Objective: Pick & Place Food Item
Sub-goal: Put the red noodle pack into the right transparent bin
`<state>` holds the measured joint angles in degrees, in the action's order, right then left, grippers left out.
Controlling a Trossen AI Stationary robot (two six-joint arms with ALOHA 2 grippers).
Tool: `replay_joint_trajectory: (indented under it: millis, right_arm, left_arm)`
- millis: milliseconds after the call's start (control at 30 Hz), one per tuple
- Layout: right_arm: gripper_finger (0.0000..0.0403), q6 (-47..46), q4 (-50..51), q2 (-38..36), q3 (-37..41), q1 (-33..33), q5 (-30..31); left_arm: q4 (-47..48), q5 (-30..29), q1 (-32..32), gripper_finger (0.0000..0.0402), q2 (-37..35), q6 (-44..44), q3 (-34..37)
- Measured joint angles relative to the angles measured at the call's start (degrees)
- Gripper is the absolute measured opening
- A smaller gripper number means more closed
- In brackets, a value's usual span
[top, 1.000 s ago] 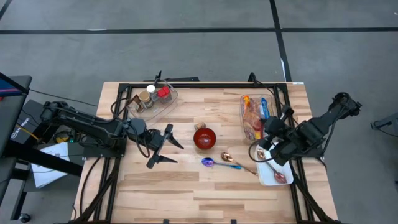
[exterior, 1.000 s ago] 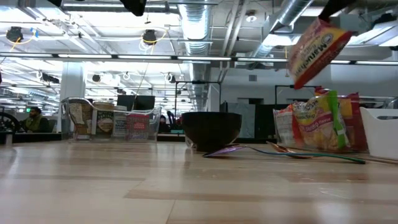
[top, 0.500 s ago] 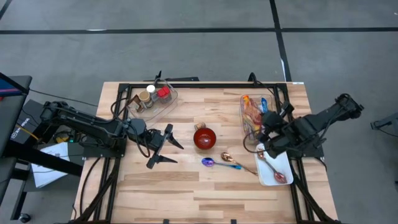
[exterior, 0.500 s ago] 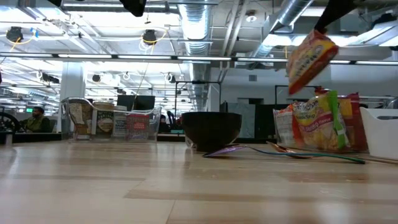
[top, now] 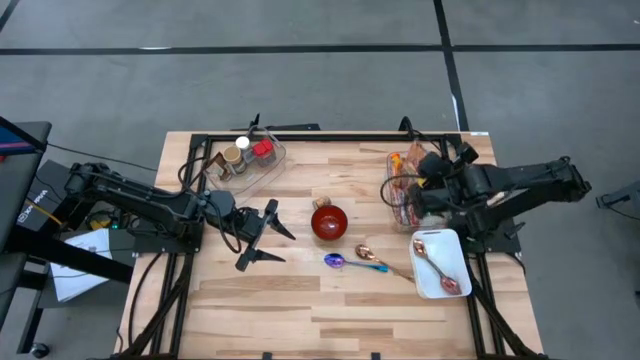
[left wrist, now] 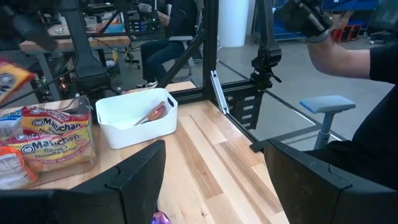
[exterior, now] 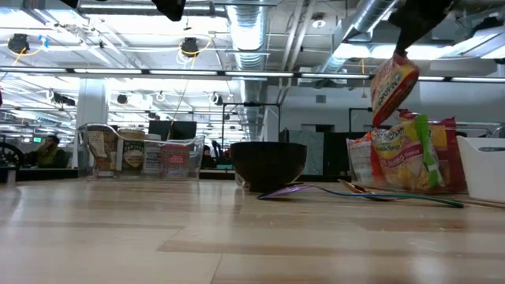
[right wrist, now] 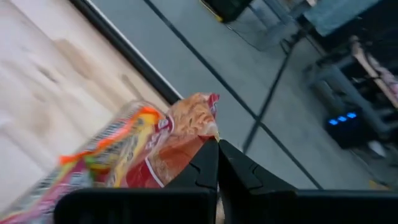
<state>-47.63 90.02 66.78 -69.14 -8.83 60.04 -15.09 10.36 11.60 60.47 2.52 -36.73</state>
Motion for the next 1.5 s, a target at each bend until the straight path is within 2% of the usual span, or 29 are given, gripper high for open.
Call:
replay_joint_trajectory:
  millis: [233,700,933,1233,1500]
  right_arm:
    - [0.0,6.56,0.02,-0.1,-1.64,7.78,-1.82]
    - [0.0,18.96,-0.02,-0.09,-7.61,12.75,-18.11]
    - [0.0,19.3,-0.02,-0.24,-7.61,12.4,-24.25]
    - [0.0,19.16,0.0,-4.76,-7.63,10.64,-28.09]
    - [0.0,17.64,-0.06,-7.7,-7.46,12.93,-38.2]
  left_arm:
    - [0.02,-0.01,0.0,0.0268,0.0,0.07,0.0]
    - [0.07,-0.01,0.02,0.0268,0.02,-0.47,0.0]
    - [-2.27,-0.01,0.02,0.0268,0.02,-1.29,1.94]
    - [-3.15,0.0,-0.09,0.0268,0.02,-1.31,2.21]
    - [-3.19,0.01,-0.09,0.0268,0.02,-1.31,2.21]
